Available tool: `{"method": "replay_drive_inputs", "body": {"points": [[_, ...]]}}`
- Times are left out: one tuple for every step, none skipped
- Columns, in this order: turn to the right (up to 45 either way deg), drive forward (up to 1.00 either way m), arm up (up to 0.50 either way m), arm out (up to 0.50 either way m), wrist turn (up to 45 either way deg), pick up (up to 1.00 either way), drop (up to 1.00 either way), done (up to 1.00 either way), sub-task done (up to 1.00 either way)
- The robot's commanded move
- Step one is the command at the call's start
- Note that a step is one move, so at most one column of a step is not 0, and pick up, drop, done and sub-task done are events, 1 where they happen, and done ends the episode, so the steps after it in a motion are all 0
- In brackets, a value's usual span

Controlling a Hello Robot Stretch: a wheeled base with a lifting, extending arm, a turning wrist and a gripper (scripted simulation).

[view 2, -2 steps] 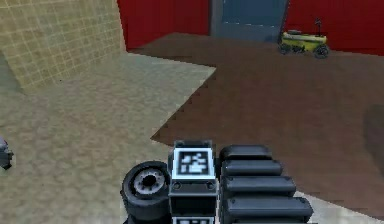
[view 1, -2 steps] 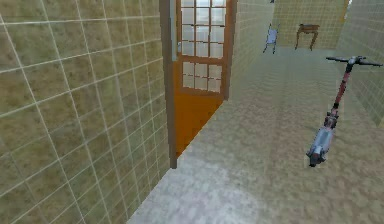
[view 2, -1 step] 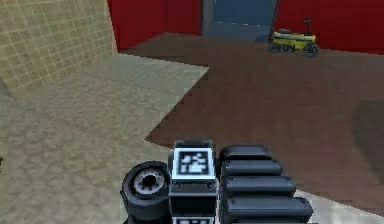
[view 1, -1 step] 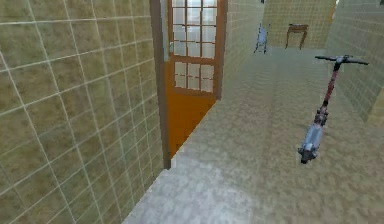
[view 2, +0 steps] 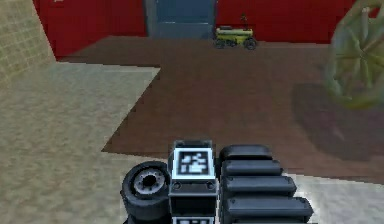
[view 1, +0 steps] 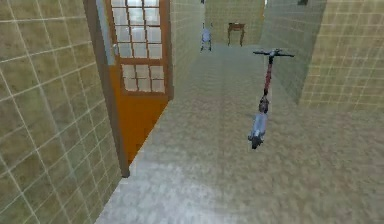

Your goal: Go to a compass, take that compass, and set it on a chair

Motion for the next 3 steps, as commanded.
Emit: {"method": "replay_drive_inputs", "body": {"points": [[0.0,1.00,0.00,0.00,0.0,0.00,0.00,0.00,0.00],[6.0,0.00,0.00,0.00,0.0,0.00,0.00,0.00,0.00],[0.0,0.50,0.00,0.00,0.0,0.00,0.00,0.00,0.00]]}}
